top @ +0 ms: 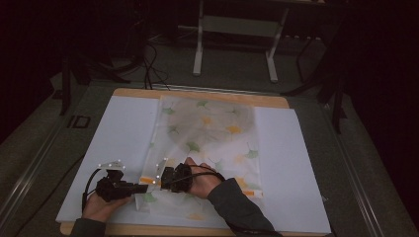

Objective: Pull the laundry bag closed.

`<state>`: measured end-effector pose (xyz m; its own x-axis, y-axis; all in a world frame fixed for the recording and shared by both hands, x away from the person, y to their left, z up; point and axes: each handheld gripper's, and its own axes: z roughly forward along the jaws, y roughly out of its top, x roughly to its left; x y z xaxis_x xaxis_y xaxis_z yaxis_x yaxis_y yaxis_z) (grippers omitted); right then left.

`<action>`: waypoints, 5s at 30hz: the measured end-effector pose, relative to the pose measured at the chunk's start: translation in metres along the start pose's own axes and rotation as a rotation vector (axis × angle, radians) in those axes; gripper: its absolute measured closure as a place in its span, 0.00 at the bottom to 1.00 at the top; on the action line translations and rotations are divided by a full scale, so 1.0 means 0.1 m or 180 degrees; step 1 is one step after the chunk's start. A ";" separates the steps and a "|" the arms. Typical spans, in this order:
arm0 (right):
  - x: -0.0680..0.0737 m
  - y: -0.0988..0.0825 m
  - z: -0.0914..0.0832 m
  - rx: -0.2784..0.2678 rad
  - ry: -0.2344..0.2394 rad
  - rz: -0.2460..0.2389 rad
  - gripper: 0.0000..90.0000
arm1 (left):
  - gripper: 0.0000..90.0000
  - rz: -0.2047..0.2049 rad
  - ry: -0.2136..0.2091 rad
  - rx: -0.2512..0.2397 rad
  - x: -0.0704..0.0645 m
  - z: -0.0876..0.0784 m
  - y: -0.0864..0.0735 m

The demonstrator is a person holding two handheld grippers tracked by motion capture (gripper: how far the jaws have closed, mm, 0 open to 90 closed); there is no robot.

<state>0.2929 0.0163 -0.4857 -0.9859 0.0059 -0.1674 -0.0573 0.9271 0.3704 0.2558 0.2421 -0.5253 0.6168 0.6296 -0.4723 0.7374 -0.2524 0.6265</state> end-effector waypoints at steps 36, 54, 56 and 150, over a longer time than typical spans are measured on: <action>0.04 -0.20 -0.11 0.0002 -0.0131 -0.0005 1.00 | 0.98 0.0004 -0.0008 -0.0042 0.00 -0.02 -0.01; 0.05 -0.38 -0.18 0.0013 -0.0233 0.0017 1.00 | 0.98 -0.0014 0.0005 -0.0071 0.01 -0.05 -0.01; 0.05 -0.39 -0.18 0.0025 -0.0248 0.0005 1.00 | 0.98 -0.0012 0.0014 -0.0072 0.01 -0.05 -0.02; 0.07 -1.61 -0.56 0.0174 -0.0482 0.0583 1.00 | 0.98 -0.0079 0.0054 -0.0104 0.05 -0.11 -0.05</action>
<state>0.2868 -0.1539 -0.4951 -0.9440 0.2281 -0.2386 0.1329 0.9243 0.3578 0.2521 0.2552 -0.5241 0.5934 0.6479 -0.4776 0.7429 -0.2127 0.6347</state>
